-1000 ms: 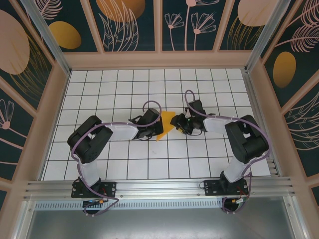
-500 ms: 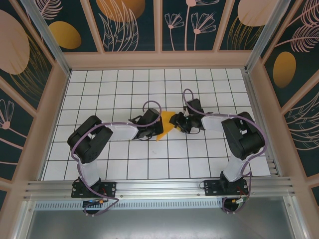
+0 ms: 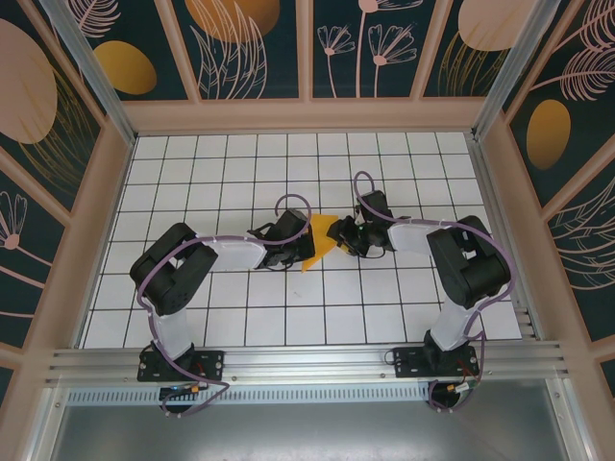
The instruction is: Fold a paper plane with a square sheet of paper (pick it up from the middle)
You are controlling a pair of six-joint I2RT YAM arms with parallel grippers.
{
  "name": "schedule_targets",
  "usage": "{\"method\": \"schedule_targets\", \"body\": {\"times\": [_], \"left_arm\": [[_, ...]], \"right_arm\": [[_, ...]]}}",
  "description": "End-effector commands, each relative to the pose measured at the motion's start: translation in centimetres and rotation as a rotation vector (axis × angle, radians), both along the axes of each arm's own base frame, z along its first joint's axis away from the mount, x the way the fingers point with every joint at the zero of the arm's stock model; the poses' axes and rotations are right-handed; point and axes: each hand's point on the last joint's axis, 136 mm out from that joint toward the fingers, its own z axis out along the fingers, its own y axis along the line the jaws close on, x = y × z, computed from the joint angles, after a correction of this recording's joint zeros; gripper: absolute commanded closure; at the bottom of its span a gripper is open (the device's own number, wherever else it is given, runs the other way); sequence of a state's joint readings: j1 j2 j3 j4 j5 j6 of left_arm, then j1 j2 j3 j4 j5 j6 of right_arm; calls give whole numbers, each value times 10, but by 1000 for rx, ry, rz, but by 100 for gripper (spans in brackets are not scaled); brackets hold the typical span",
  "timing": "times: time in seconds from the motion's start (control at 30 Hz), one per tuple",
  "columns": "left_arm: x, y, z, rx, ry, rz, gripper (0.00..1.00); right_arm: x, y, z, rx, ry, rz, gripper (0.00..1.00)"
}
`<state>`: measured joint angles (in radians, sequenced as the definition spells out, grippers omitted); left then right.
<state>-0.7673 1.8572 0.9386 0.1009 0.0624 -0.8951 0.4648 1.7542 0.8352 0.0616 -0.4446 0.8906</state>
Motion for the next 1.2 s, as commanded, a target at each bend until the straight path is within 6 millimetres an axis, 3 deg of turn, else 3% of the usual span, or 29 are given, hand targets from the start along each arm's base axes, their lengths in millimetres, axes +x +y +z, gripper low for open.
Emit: {"method": "schedule_targets", "body": {"times": [0.0,0.4,0.7,0.83,0.97,1.17], "left_arm": [[-8,17,-23,58,57,27,96],[-9,16,-23,52,61,23,96],[-8,14,-5,29,31,14,96],[-6,14,7,11,11,11,95],[-3,16,27,-28,-30,8,92],[2,26,70,-84,-148,6,78]], "right_arm": [[5,-1,8,-14,-16,-32,56],[4,21,13,68,-24,42,63],[1,31,11,81,-14,68,72],[1,27,5,52,-12,57,82],[5,22,9,31,-33,34,99],[9,14,39,-44,-98,-52,100]]}}
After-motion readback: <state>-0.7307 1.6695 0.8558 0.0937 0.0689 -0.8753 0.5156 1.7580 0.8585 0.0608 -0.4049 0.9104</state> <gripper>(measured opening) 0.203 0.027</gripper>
